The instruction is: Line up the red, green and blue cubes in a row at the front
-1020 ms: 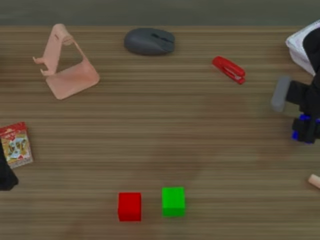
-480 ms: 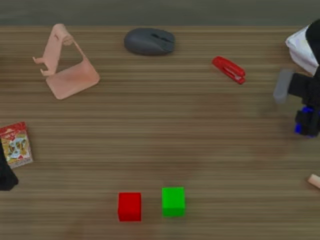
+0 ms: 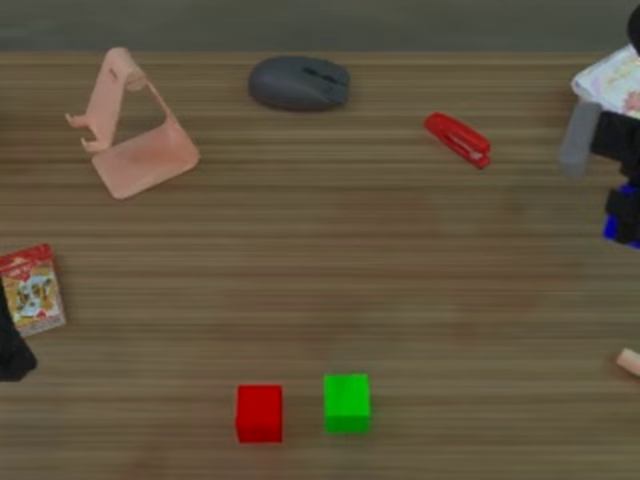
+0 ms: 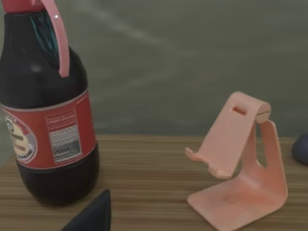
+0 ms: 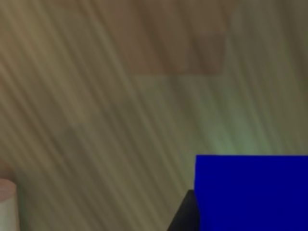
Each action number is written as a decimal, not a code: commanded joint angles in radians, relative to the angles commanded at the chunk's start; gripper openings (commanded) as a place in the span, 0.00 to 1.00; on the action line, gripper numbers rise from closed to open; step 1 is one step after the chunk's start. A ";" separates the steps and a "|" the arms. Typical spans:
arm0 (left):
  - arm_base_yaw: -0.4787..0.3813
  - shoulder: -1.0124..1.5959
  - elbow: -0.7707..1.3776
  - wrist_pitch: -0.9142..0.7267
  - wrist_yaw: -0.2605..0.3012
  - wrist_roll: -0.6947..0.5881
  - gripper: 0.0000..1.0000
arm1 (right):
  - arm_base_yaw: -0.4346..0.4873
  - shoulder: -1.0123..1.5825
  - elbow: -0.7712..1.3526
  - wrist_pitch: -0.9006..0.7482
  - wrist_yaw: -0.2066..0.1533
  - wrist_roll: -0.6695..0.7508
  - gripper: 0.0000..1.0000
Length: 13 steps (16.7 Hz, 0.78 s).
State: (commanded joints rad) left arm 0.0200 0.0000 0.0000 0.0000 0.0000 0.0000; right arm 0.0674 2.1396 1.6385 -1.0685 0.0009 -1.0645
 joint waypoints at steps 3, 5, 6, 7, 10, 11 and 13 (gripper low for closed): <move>0.000 0.000 0.000 0.000 0.000 0.000 1.00 | 0.009 -0.003 -0.010 0.003 0.000 0.005 0.00; 0.000 0.000 0.000 0.000 0.000 0.000 1.00 | 0.063 -0.029 -0.039 0.007 0.000 0.022 0.00; 0.000 0.000 0.000 0.000 0.000 0.000 1.00 | 0.101 -0.048 -0.061 0.011 -0.001 0.035 0.00; 0.000 0.000 0.000 0.000 0.000 0.000 1.00 | 0.145 -0.070 -0.086 0.014 -0.001 0.051 0.00; 0.000 0.000 0.000 0.000 0.000 0.000 1.00 | 0.301 -0.148 -0.178 0.027 -0.003 0.106 0.00; 0.000 0.000 0.000 0.000 0.000 0.000 1.00 | 0.357 -0.176 -0.213 0.031 -0.003 0.126 0.00; 0.000 0.000 0.000 0.000 0.000 0.000 1.00 | 0.471 -0.232 -0.280 0.040 -0.005 0.164 0.00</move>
State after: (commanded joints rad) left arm 0.0200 0.0000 0.0000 0.0000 0.0000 0.0000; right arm 0.5380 1.9072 1.3589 -1.0289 -0.0037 -0.9005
